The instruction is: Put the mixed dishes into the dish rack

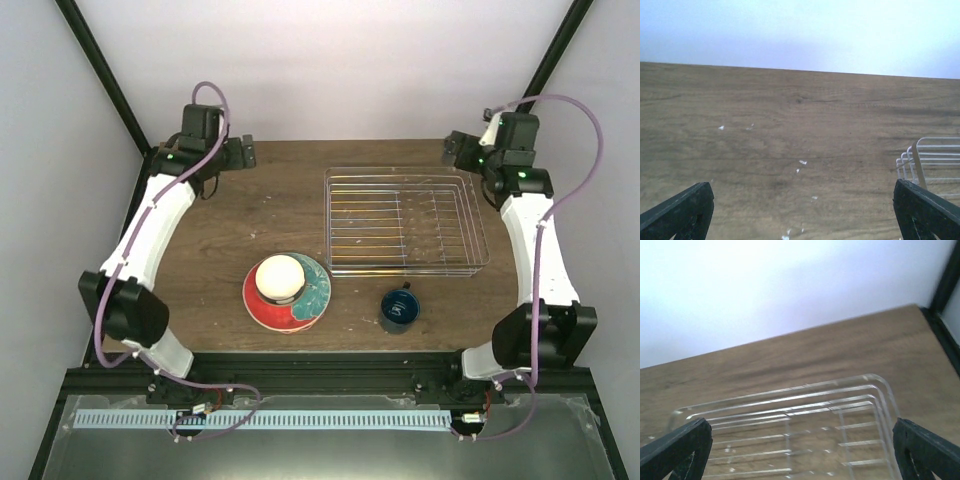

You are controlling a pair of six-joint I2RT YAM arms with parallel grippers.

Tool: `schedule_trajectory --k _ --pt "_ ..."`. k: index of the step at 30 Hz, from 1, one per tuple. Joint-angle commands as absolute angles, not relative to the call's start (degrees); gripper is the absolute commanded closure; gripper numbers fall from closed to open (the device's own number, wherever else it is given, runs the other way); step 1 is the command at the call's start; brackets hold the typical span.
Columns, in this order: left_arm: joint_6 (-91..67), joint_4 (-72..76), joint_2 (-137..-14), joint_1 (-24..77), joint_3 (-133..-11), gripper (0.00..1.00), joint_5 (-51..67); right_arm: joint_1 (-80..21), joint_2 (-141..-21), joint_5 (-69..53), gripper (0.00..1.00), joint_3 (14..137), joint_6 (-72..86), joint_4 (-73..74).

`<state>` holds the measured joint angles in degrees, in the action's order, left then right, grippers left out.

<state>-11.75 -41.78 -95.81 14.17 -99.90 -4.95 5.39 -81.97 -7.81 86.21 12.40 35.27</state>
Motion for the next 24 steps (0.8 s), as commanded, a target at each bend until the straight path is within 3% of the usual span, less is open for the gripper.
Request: schedule_trajectory --k 1,14,24 --pt "-12.45 -45.23 -90.42 13.87 -93.50 0.00 -6.10 0.23 -84.20 -10.71 0.00 86.70 9.87 26.73" --pt "-18.15 -51.52 -78.19 18.16 -76.16 0.00 -1.89 -10.76 -95.71 -6.48 0.00 95.39 5.53 30.83" --pt "-21.25 -67.76 -74.46 29.42 -74.12 0.00 4.20 -11.25 -101.19 -4.06 0.00 103.46 4.38 36.06"
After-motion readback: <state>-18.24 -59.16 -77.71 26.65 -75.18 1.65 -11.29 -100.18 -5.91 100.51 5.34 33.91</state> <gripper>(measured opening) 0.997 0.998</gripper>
